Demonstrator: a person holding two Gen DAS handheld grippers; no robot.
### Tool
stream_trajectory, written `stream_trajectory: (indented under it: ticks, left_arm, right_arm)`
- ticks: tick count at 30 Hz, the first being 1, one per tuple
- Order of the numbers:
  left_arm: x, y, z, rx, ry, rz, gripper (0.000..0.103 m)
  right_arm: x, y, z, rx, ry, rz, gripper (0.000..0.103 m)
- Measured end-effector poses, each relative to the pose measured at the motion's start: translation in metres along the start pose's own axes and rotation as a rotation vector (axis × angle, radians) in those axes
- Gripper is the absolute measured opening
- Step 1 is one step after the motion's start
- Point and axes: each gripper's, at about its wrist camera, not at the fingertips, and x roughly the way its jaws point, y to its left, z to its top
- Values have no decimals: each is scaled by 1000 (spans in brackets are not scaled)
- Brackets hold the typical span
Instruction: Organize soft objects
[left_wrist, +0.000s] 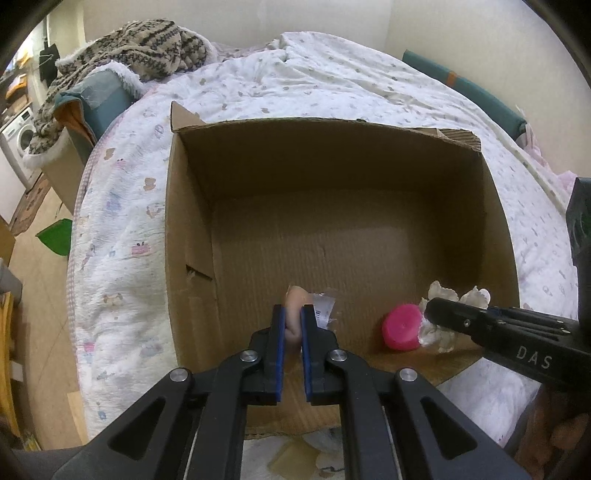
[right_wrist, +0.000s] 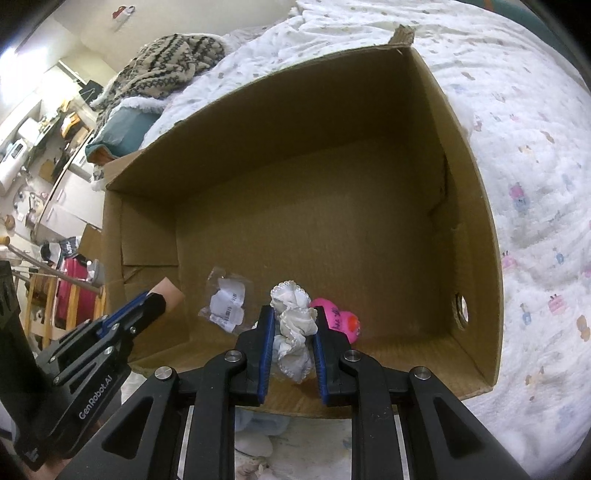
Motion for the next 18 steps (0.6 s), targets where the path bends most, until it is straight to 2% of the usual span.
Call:
stream_trajectory:
  ticks: [18]
  left_arm:
    - [0,-4,-2,1,8,-10,10]
  right_arm:
    - [3,3,1,-10,2,12,22]
